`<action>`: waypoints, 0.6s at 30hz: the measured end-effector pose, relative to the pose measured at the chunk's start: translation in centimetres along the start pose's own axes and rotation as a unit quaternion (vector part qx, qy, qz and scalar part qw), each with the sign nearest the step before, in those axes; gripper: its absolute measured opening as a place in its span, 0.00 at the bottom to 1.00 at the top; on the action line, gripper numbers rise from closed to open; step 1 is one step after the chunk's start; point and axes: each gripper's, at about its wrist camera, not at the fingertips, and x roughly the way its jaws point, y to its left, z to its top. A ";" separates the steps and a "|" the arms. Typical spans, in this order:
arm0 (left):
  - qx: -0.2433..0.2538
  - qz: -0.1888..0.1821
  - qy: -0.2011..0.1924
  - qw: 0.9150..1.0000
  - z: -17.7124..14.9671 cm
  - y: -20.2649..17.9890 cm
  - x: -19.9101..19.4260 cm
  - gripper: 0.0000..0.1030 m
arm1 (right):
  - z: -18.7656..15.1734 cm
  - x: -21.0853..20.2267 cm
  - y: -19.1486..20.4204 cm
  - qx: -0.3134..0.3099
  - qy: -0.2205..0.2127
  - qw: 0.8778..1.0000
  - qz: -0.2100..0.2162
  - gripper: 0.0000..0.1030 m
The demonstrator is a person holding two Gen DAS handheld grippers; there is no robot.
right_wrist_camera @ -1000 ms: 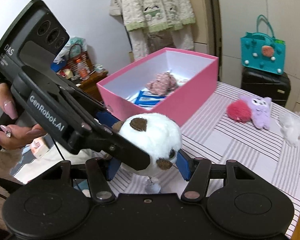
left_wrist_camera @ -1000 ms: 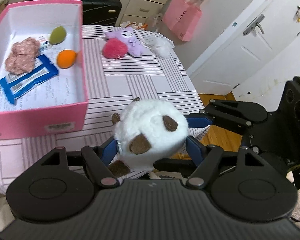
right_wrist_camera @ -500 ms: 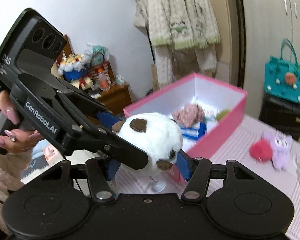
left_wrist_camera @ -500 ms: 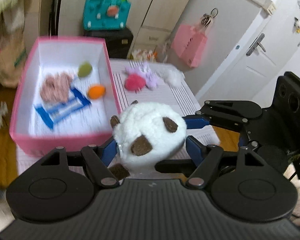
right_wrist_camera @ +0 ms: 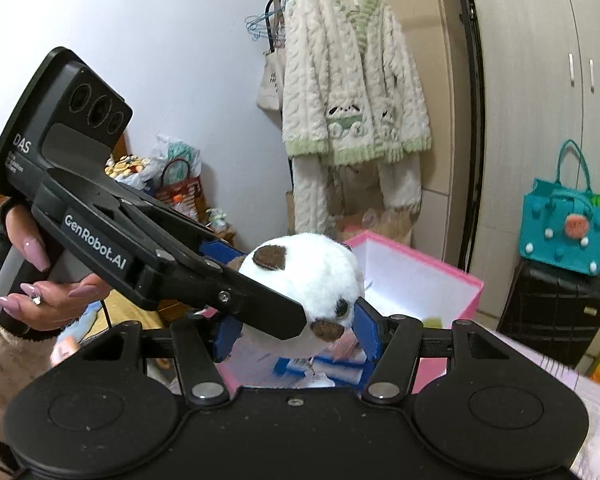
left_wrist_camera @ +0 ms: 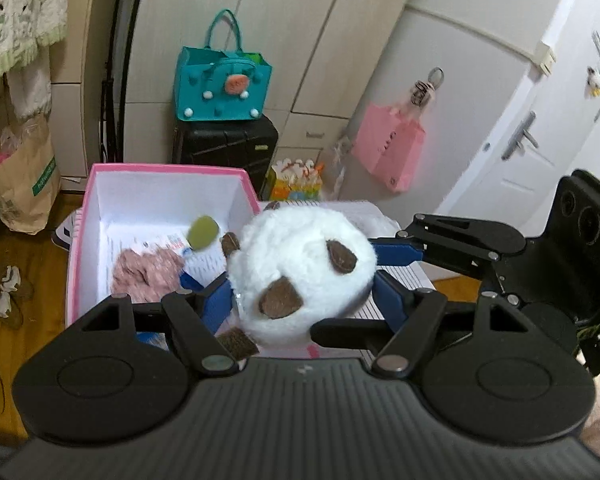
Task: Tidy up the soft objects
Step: 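Lift the panda plush with the left tool and carry it toward the pink box, then lower the panda plush into the box and open the left tool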
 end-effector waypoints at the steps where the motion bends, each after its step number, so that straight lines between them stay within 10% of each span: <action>1: -0.006 0.000 0.000 1.000 0.4 0.8 0.5 0.70 | 0.3 0.7 -0.5 0.001 -0.003 1.000 0.000 0.63; 18: -0.066 0.007 0.083 0.994 3.0 8.9 10.9 0.70 | 0.5 10.5 -5.4 -0.042 0.034 0.998 -0.034 0.62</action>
